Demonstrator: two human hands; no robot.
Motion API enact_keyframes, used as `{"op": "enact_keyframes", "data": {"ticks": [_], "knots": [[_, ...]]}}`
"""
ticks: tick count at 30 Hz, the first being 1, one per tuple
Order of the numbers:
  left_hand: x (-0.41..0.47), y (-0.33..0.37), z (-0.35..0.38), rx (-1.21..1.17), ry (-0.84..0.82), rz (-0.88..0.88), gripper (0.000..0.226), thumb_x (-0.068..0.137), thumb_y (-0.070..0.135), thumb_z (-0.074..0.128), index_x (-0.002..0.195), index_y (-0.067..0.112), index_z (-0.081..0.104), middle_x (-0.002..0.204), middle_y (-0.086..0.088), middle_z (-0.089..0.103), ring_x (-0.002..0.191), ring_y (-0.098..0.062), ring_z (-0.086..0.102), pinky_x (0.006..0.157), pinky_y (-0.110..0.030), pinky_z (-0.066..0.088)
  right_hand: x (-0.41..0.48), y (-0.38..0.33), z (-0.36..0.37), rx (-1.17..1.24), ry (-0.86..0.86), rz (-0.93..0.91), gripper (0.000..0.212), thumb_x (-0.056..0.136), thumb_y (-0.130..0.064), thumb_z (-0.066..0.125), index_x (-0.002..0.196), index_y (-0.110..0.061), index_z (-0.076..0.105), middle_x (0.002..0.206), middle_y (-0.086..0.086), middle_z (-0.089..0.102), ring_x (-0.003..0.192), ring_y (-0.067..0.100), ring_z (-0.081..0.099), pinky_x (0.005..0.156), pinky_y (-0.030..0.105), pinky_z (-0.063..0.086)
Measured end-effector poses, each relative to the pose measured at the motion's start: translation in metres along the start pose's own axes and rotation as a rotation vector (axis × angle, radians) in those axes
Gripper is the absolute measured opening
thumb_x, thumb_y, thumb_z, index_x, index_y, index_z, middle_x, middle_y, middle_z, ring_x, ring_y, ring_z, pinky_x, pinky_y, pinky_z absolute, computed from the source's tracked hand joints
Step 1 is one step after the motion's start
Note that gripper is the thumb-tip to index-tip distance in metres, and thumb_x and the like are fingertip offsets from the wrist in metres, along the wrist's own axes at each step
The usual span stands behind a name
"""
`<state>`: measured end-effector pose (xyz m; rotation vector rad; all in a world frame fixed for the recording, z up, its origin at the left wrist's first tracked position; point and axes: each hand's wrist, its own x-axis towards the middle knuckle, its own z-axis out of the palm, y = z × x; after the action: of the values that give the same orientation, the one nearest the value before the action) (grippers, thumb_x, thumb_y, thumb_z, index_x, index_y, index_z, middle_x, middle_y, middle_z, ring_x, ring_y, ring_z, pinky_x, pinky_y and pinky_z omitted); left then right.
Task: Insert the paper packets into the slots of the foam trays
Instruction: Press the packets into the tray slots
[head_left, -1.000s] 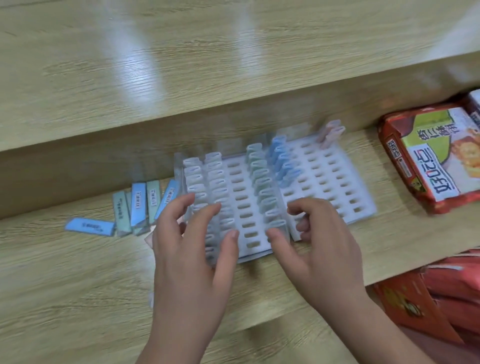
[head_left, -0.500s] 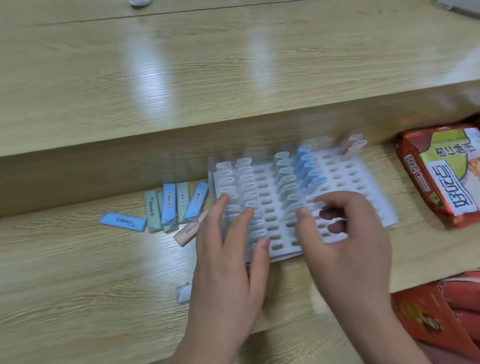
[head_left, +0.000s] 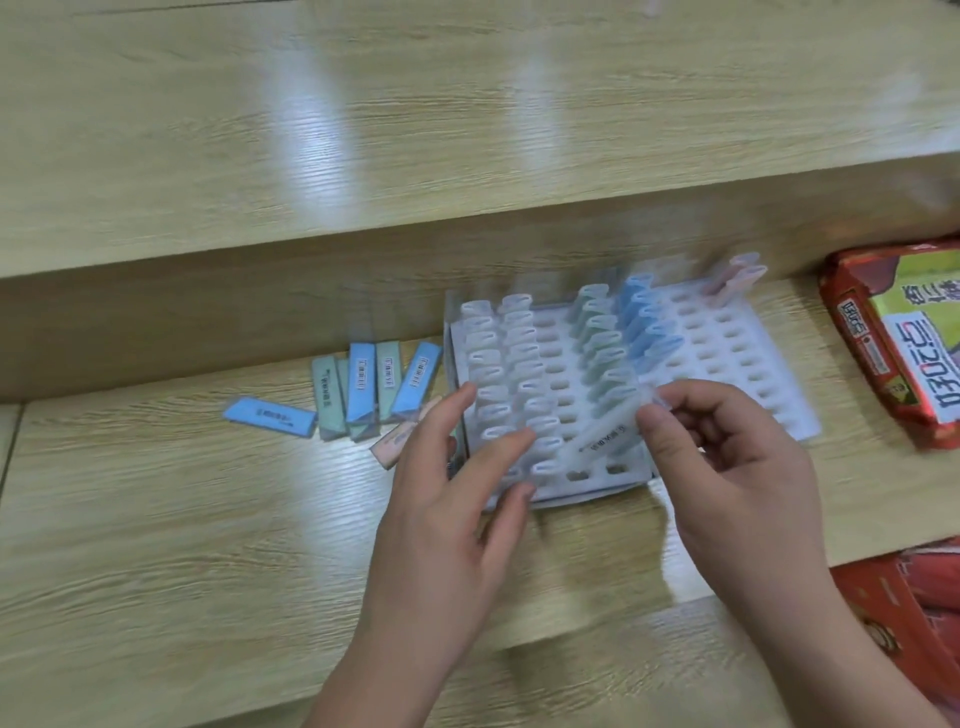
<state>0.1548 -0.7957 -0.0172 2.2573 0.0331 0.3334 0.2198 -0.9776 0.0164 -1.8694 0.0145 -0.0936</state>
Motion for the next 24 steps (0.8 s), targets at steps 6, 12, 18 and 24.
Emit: {"op": "enact_keyframes", "data": {"ticks": [6,12,18,24], "knots": [[0.004,0.004,0.004,-0.036,0.035,-0.027,0.023,0.094,0.040,0.061,0.117,0.041,0.063,0.151,0.013,0.034,0.123,-0.021,0.055,0.078,-0.035,0.059,0.041,-0.016,0.009,0.006,-0.051,-0.042,0.005,0.087,-0.022,0.070,0.084,-0.025,0.067,0.071,-0.006,0.064,0.059,0.004,0.054,0.052,0.011,0.043],[0.005,0.000,0.006,0.030,0.044,0.013,0.021,0.093,0.040,0.056,0.112,0.042,0.063,0.150,0.011,0.037,0.124,-0.023,0.055,0.074,-0.034,0.059,0.084,-0.018,0.025,-0.057,-0.117,-0.133,0.017,0.088,-0.023,0.071,0.094,-0.039,0.070,0.071,-0.013,0.064,0.057,0.001,0.052,0.054,0.010,0.044],[0.005,-0.004,0.005,0.058,0.046,0.031,0.023,0.093,0.039,0.054,0.114,0.039,0.064,0.150,0.007,0.039,0.128,-0.020,0.053,0.079,-0.032,0.059,0.102,-0.006,0.032,-0.261,-0.164,-0.276,0.012,0.086,-0.033,0.072,0.091,-0.043,0.068,0.073,-0.014,0.065,0.061,0.006,0.056,0.054,0.011,0.042],[0.006,-0.006,0.009,0.062,0.077,0.076,0.024,0.092,0.034,0.056,0.115,0.037,0.062,0.146,0.001,0.045,0.133,-0.020,0.049,0.093,-0.026,0.050,0.108,-0.002,0.037,-0.414,-0.175,-0.346,0.016,0.084,-0.049,0.061,0.099,-0.045,0.066,0.070,-0.006,0.069,0.063,0.009,0.061,0.058,0.035,0.052]]}}
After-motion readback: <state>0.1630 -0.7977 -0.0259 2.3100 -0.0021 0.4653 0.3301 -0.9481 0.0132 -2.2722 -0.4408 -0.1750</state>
